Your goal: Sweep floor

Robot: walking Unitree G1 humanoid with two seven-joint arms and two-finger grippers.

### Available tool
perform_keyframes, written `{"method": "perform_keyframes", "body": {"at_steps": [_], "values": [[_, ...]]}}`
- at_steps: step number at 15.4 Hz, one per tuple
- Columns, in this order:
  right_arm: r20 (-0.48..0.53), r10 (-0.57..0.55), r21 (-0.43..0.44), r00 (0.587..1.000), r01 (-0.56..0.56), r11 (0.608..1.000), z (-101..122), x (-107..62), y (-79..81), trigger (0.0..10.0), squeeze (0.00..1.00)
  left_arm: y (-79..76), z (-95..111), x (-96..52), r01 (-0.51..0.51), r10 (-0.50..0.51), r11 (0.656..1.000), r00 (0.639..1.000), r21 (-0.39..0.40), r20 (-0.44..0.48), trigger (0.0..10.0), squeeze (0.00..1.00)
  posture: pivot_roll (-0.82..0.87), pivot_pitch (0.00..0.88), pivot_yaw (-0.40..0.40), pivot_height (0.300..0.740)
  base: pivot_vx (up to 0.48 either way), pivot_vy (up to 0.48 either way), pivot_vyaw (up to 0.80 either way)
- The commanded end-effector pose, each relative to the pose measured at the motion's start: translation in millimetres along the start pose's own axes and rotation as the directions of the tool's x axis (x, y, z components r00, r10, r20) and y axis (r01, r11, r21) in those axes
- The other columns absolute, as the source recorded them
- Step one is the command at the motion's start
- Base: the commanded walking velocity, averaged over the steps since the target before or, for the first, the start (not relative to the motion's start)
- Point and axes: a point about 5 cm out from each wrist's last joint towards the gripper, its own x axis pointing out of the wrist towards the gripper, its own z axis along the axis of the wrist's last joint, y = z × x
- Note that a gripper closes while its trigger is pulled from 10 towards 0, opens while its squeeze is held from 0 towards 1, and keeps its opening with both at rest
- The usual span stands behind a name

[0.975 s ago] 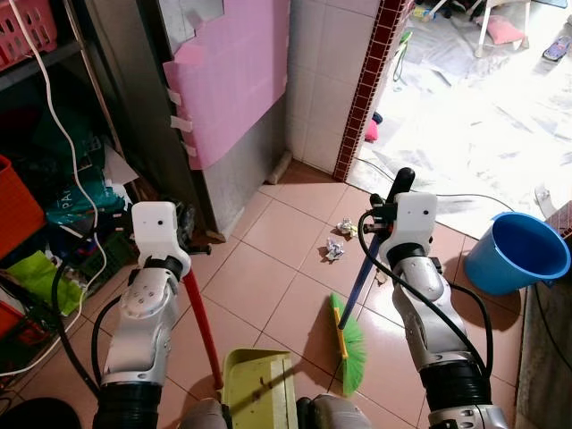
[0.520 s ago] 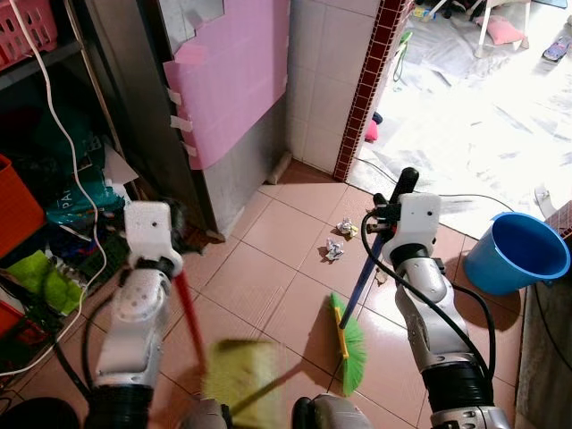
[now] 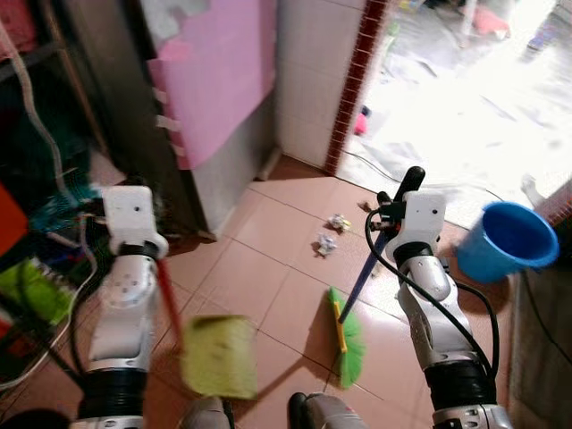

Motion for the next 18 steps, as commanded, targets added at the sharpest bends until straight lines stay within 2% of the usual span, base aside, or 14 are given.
{"method": "perform_keyframes", "body": {"at_steps": [1, 5, 11, 13, 16, 17, 18], "values": [[0.013, -0.014, -0.008, 1.0, 0.014, 1.0, 3, 0.1, -4.1, 10.0, 0.0, 2.7, 11, 4.9, -0.004, 0.003, 1.0, 0.999, 0.021, 0.043, 10.0, 0.0, -0.01, 0.083, -0.031, 0.74, 0.0, 0.48, -0.8], [0.021, -0.007, -0.018, 1.0, 0.008, 1.0, 4, -0.4, -3.6, 10.0, 0.0, 2.9, 10, 6.2, 0.002, -0.001, 1.0, 0.999, -0.01, 0.038, 10.0, 0.0, -0.01, 0.087, -0.032, 0.74, 0.0, 0.48, -0.8], [0.038, -0.024, -0.053, 0.999, 0.026, 0.998, 6, 0.6, -5.9, 10.0, 0.0, -7.3, 12, 5.0, 0.048, -0.044, 0.997, 0.998, -0.058, 0.054, 10.0, 0.0, -0.01, 0.086, -0.029, 0.74, 0.0, 0.479, -0.68], [0.039, -0.03, -0.06, 0.999, 0.032, 0.998, 6, 0.5, -6.2, 10.0, 0.0, -11.3, 7, 2.8, 0.078, -0.078, 0.995, 0.997, -0.054, 0.011, 10.0, 0.0, 0.0, 0.085, -0.025, 0.74, 0.0, 0.0, 0.0], [0.048, -0.041, -0.061, 0.998, 0.044, 0.997, 7, 2.9, -6.4, 10.0, 0.0, -12.8, 2, -2.7, 0.098, -0.097, 0.994, 0.995, -0.047, 0.017, 10.0, 0.0, 0.01, 0.082, -0.014, 0.74, 0.0, 0.0, 0.0], [0.054, -0.045, -0.06, 0.998, 0.048, 0.997, 9, 4.0, -6.5, 10.0, 0.0, -12.2, 3, -2.7, 0.095, -0.093, 0.994, 0.995, -0.053, 0.024, 10.0, 0.0, 0.01, 0.082, -0.013, 0.74, 0.0, 0.0, 0.0], [0.062, -0.049, -0.061, 0.997, 0.052, 0.997, 11, 6.0, -6.7, 10.0, 0.0, -9.6, 8, -1.5, 0.079, -0.075, 0.996, 0.995, -0.051, 0.071, 10.0, 0.0, 0.03, 0.087, -0.005, 0.74, 0.0, 0.0, 0.0]]}}
